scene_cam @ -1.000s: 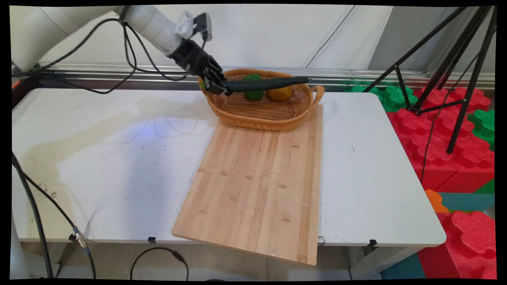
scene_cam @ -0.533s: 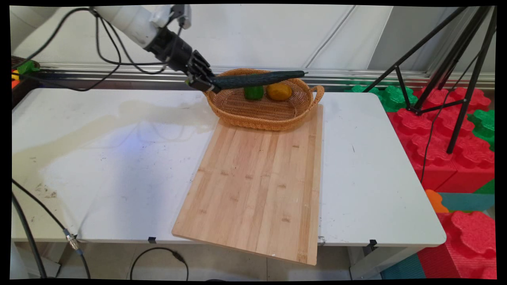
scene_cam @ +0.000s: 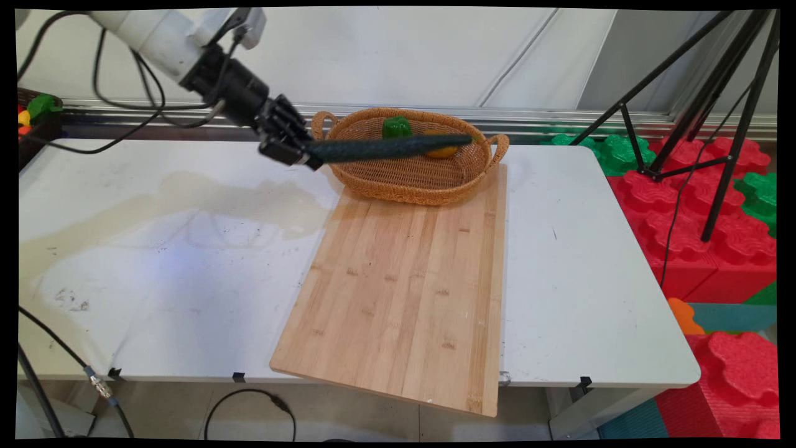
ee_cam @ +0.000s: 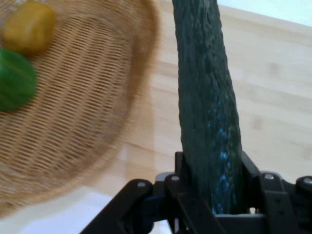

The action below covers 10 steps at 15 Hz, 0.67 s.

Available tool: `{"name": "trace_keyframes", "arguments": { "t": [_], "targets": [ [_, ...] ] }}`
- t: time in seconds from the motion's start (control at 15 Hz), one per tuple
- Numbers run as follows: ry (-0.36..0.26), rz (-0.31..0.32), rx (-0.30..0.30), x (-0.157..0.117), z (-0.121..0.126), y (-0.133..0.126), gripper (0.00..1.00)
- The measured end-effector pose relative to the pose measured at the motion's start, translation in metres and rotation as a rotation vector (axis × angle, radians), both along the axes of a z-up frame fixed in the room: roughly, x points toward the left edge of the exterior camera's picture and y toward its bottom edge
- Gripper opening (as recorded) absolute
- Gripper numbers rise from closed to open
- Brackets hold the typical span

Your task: Place the picked object on the cutting board

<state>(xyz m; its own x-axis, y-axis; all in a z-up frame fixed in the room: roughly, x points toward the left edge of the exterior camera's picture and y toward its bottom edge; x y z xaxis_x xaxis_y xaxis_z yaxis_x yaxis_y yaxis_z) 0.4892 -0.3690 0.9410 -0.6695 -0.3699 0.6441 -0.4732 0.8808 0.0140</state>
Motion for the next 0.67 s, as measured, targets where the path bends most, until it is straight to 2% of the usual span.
{"name": "trace_keyframes", "arguments": {
  "t": [0.27, 0.67],
  "targets": [
    [0.002, -0.039, 0.04, -0.001, 0.001, 0.031, 0.0],
    [-0.029, -0.11, 0.062, -0.01, -0.01, 0.06, 0.0]
  ]
}}
